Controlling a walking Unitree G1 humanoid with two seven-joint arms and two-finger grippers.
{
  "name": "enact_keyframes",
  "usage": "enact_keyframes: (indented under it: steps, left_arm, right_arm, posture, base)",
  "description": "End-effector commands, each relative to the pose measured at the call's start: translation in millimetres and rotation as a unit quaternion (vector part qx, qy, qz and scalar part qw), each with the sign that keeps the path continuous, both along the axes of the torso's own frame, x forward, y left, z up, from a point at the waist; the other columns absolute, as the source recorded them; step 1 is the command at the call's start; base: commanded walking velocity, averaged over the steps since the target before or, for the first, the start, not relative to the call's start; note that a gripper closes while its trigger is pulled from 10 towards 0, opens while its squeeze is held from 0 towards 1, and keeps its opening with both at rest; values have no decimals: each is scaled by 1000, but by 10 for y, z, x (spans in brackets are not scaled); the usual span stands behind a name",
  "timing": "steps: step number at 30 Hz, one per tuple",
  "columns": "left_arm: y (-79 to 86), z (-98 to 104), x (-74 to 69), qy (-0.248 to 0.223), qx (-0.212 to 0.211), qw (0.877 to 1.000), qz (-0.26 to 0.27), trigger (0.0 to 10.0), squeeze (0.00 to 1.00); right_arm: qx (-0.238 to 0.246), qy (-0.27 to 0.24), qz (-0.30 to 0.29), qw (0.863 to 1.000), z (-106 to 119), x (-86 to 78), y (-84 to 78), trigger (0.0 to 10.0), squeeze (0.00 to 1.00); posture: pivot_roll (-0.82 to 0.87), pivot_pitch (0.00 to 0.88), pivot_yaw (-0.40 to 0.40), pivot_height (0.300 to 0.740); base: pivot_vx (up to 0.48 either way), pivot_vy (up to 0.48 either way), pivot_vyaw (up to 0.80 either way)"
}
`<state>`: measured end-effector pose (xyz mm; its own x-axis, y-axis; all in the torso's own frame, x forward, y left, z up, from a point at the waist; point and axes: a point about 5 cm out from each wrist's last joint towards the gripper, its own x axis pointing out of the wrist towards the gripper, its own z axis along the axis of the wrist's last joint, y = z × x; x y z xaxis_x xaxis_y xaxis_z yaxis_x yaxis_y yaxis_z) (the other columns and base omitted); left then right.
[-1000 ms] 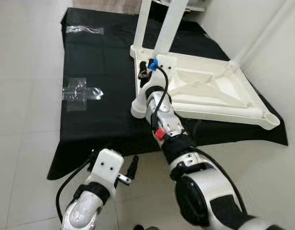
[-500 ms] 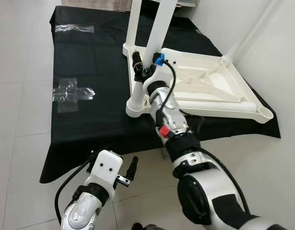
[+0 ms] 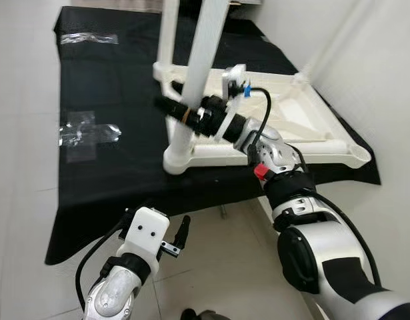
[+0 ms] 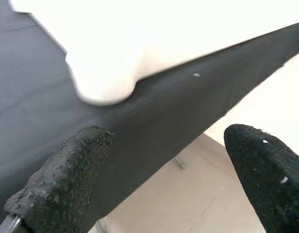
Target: Building children table
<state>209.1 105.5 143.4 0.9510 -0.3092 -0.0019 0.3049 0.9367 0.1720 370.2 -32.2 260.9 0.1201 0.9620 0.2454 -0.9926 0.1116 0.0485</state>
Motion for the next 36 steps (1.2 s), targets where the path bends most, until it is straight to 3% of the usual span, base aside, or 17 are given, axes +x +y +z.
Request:
enact_keyframes:
  steps: [1, 2, 3, 8, 11, 15, 16, 19, 20, 21, 24, 25, 27, 32, 33, 35, 36]
  left_arm:
    - [-19, -62, -14, 15, -3, 1000, -3, 10000, 0]
    - [-14, -62, -16, 15, -3, 1000, -3, 10000, 0]
    - [-11, -64, -17, 16, -4, 1000, -1, 10000, 0]
    - [-8, -67, -20, 16, -5, 1000, 0, 10000, 0]
    - [-2, -80, -23, 17, -4, 1000, 1, 10000, 0]
    - [8, -77, -28, 16, -3, 1000, 2, 10000, 0]
    - [12, -74, -32, 16, -5, 1000, 3, 10000, 0]
    - [15, -71, -34, 16, -6, 1000, 3, 10000, 0]
    - [3, -69, -31, 15, -5, 1000, 2, 10000, 0]
    - [3, -69, -31, 15, -5, 1000, 2, 10000, 0]
    - [-4, -59, -22, 13, -1, 1000, 5, 10000, 0]
    - [-4, -59, -22, 13, -1, 1000, 5, 10000, 0]
    - [-10, -57, -16, 14, -2, 1000, 6, 10000, 0]
    - [-15, -49, 0, 13, -4, 1000, 6, 10000, 0]
    - [-12, -48, 2, 14, -4, 1000, 6, 10000, 0]
    - [-12, -46, 2, 14, -4, 1000, 5, 10000, 0]
    - [-14, -45, 1, 15, -5, 1000, 4, 10000, 0]
  right_arm:
    - [-36, -1, 58, 998, -83, -76, 173, 9961, 0]
    - [-41, -5, 67, 997, -81, -89, 217, 5882, 0]
    - [-43, -5, 69, 997, -76, -99, 271, 0, 0]
    - [-51, -16, 55, 997, -66, -99, 344, 0, 0]
    - [-37, -10, -69, 997, -79, -8, 417, 0, 0]
    - [-21, 31, -219, 975, -94, 114, 401, 0, 0]
    - [-20, 46, -286, 957, -114, 163, 347, 0, 0]
    - [-18, 55, -332, 941, -128, 194, 303, 0, 0]
    - [7, 83, -392, 916, -129, 230, 218, 0, 0]
    - [7, 83, -392, 916, -129, 230, 218, 0, 0]
    - [67, 124, -602, 786, -137, 266, -160, 0, 0]
    - [67, 124, -602, 786, -137, 266, -160, 0, 0]
    - [76, 134, -656, 739, -161, 234, -222, 0, 0]
    - [82, 158, -671, 720, -181, 222, -127, 0, 0]
    - [85, 157, -661, 728, -162, 228, -76, 10000, 0]
    - [78, 158, -643, 746, -150, 232, 1, 10000, 0]
    - [78, 150, -628, 759, -140, 231, 23, 10000, 1000]
  posture:
    - [129, 191, -223, 740]
    - [128, 192, -220, 740]
    - [123, 193, -219, 740]
    - [122, 193, -225, 740]
    - [117, 184, -224, 740]
    - [109, 194, -219, 740]
    - [102, 188, -220, 740]
    - [102, 188, -220, 740]
    - [105, 191, -214, 740]
    - [105, 191, -214, 740]
    - [107, 195, -214, 740]
    - [107, 195, -214, 740]
    - [111, 195, -216, 740]
    - [113, 200, -215, 740]
    - [113, 200, -215, 740]
    - [109, 200, -216, 740]
    - [110, 196, -217, 740]
  base:
    - [0, 0, 0]
    - [0, 0, 0]
    - [0, 0, 0]
    - [0, 0, 0]
    - [0, 0, 0]
    - [0, 0, 0]
    - [0, 0, 0]
    - [0, 0, 0]
    - [0, 0, 0]
    - [0, 0, 0]
    - [0, 0, 0]
    - [0, 0, 0]
    - [0, 0, 0]
    - [0, 0, 0]
    - [0, 0, 0]
    - [0, 0, 0]
    - [0, 0, 0]
